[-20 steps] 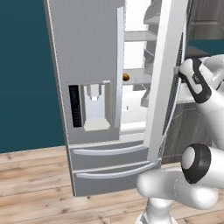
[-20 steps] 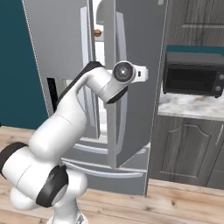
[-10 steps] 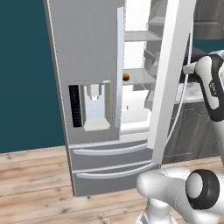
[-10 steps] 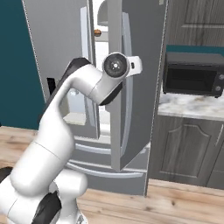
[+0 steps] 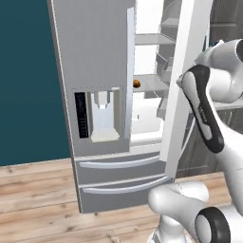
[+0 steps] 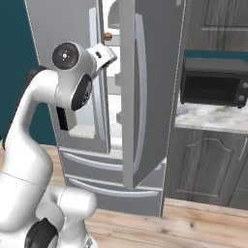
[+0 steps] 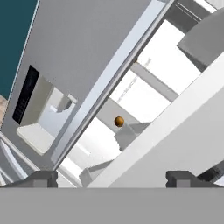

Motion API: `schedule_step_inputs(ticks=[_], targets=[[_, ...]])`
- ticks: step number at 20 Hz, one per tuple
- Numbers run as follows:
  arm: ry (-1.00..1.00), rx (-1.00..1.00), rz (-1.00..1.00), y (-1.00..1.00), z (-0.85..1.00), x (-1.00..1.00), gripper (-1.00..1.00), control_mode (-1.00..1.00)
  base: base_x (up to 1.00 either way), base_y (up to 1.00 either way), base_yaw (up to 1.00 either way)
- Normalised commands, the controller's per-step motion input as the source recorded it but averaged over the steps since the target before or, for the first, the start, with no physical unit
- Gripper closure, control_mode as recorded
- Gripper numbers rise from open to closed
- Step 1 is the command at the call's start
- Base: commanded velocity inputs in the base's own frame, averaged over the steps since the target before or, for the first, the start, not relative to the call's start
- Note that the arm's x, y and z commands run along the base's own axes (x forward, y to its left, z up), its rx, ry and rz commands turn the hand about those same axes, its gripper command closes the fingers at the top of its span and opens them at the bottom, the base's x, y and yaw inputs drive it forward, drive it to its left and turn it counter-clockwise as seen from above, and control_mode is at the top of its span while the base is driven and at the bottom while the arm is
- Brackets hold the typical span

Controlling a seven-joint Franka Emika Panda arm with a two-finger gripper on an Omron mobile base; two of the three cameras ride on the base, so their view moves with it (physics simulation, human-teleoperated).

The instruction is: Retrieve the tangerine and mango from the fridge and place them into the bowl on the dining table.

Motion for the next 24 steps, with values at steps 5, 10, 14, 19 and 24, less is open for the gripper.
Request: schedule_step_inputs(ticks=[5, 10, 14, 19, 24], targets=[[0.13, -0.43, 0.00, 0.68, 0.12, 0.00, -1.00, -1.00, 0.00, 0.00, 0.00], [0.05, -0.37, 0.00, 0.19, 0.03, 0.03, -1.00, -1.00, 0.00, 0.00, 0.00], [0.00, -0.21, -0.01, -0.03, -0.01, 0.22, -1.00, -1.00, 0.00, 0.00, 0.00], [0.17, -0.04, -0.02, -0.33, -0.22, 0.71, -1.00, -1.00, 0.00, 0.00, 0.00], [0.23, 0.00, 0.00, -0.39, -0.14, 0.94, -1.00, -1.00, 0.00, 0.00, 0.00]])
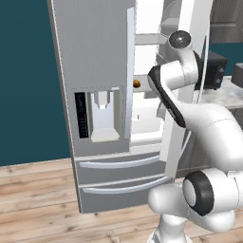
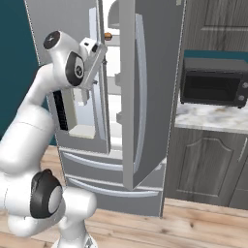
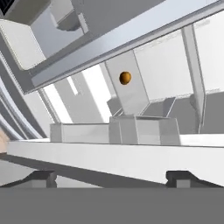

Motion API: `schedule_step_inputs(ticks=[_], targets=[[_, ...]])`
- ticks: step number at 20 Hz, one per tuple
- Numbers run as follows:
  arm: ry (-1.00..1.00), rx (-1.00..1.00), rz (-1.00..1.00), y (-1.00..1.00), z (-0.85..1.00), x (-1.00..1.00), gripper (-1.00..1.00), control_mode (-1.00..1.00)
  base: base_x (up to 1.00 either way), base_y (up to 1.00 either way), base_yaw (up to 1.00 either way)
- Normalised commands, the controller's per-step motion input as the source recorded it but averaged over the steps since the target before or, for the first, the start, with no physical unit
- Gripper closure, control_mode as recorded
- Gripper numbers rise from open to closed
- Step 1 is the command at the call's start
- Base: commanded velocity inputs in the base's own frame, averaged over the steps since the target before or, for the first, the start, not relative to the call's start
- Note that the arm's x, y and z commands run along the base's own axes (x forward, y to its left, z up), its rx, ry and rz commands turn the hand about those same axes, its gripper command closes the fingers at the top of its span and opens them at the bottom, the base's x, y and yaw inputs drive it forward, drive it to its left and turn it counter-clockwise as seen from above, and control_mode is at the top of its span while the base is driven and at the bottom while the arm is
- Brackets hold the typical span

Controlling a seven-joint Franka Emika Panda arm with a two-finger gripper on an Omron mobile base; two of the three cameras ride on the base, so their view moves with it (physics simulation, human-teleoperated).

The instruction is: Retrieve the tangerine and mango from the fridge and place them into the bowl on the dining table.

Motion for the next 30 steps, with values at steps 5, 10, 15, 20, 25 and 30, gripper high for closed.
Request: schedule_step_inputs(ticks=[5, 10, 15, 20, 25, 30], targets=[[0.15, -0.02, 0.00, -0.07, -0.04, 0.99, -1.00, -1.00, 0.00, 0.00, 0.00], [0.01, -0.15, 0.00, 0.00, -0.08, 0.60, -1.00, -1.00, 0.00, 0.00, 0.00], [0.00, -0.14, -0.06, -0.14, -0.04, 0.15, -1.00, -1.00, 0.00, 0.00, 0.00], [0.00, -0.03, -0.13, -0.74, -0.01, -0.05, -1.00, -1.00, 0.00, 0.00, 0.00], [0.00, 0.00, -0.18, -1.00, -0.04, -0.56, -1.00, -1.00, 0.00, 0.00, 0.00], [-0.07, 0.00, -0.22, -1.00, 0.00, -0.96, -1.00, -1.00, 0.00, 0.00, 0.00]])
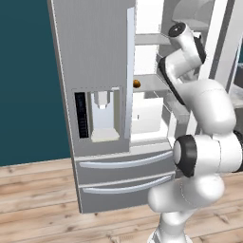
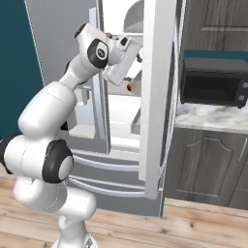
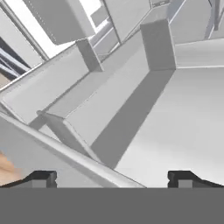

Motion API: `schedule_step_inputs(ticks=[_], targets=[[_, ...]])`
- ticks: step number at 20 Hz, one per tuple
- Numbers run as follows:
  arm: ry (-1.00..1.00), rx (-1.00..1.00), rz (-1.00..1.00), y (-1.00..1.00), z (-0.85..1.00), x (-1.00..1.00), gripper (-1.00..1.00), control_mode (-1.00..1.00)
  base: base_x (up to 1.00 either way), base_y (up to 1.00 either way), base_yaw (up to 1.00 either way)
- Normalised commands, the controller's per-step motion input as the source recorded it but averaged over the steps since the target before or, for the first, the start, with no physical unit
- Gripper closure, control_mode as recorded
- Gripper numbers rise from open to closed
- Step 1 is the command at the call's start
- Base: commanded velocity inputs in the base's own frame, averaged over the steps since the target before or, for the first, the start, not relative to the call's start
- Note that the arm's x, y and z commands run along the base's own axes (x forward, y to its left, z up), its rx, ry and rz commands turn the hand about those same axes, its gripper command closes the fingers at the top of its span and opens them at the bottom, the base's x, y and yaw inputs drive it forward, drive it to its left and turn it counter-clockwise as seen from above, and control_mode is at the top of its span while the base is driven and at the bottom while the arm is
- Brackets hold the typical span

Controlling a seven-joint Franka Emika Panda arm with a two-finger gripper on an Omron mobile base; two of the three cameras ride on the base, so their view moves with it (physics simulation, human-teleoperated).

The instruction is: Retrieve the tangerine and mango from the fridge and place them into the bowl on the dining table.

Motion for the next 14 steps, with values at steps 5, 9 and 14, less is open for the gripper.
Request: schedule_step_inputs(ticks=[5, 9, 14], targets=[[-0.19, 0.13, -0.09, -0.85, 0.00, -0.94, -1.00, -1.00, 0.00, 0.00, 0.00], [-0.27, 0.21, 0.00, -0.16, 0.17, -0.91, -1.00, -1.00, 0.00, 0.00, 0.00], [-0.24, 0.15, 0.00, 0.35, 0.79, -0.65, -1.00, -1.00, 0.00, 0.00, 0.00]])
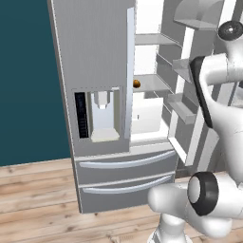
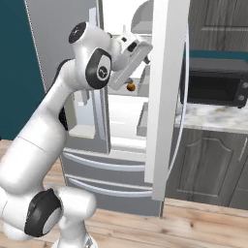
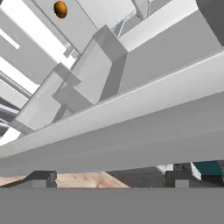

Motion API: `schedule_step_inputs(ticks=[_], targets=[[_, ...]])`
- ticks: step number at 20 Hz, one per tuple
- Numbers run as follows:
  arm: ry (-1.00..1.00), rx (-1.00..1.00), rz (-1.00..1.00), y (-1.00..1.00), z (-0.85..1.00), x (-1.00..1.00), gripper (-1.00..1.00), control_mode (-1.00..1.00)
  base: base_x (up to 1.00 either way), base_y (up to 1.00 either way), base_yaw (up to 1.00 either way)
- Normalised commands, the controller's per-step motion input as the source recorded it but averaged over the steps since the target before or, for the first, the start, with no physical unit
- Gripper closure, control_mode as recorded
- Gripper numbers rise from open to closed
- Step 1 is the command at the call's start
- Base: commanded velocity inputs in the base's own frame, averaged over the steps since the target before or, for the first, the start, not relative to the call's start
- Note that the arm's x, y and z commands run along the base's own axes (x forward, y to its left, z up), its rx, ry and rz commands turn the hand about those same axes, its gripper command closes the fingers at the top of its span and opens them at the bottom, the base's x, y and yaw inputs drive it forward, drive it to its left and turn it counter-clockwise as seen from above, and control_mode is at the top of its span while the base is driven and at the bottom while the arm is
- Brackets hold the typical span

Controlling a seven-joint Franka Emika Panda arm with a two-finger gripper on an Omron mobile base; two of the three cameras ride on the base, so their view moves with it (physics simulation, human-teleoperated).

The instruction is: Retrieve the tangerine and mango from the fridge and place them into the bowl on the dining table.

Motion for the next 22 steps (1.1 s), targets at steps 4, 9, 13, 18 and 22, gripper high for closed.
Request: schedule_step_inputs(ticks=[4, 9, 13, 18, 22], targets=[[-0.13, 0.14, 0.00, 0.80, 0.22, -0.51, -1.00, -1.00, 0.00, 0.00, 0.00], [-0.20, 0.28, -0.04, 0.89, -0.07, -0.43, -1.00, -1.00, 0.00, 0.00, 0.00], [-0.31, 0.48, -0.06, 0.90, -0.32, -0.45, -1.00, -1.00, 0.00, 0.00, 0.00], [-0.26, 0.50, -0.06, 0.81, -0.33, -0.25, -1.00, -1.00, 0.00, 0.00, 0.00], [-0.04, 0.49, -0.03, 0.72, -0.23, 0.08, -1.00, -1.00, 0.00, 0.00, 0.00]])
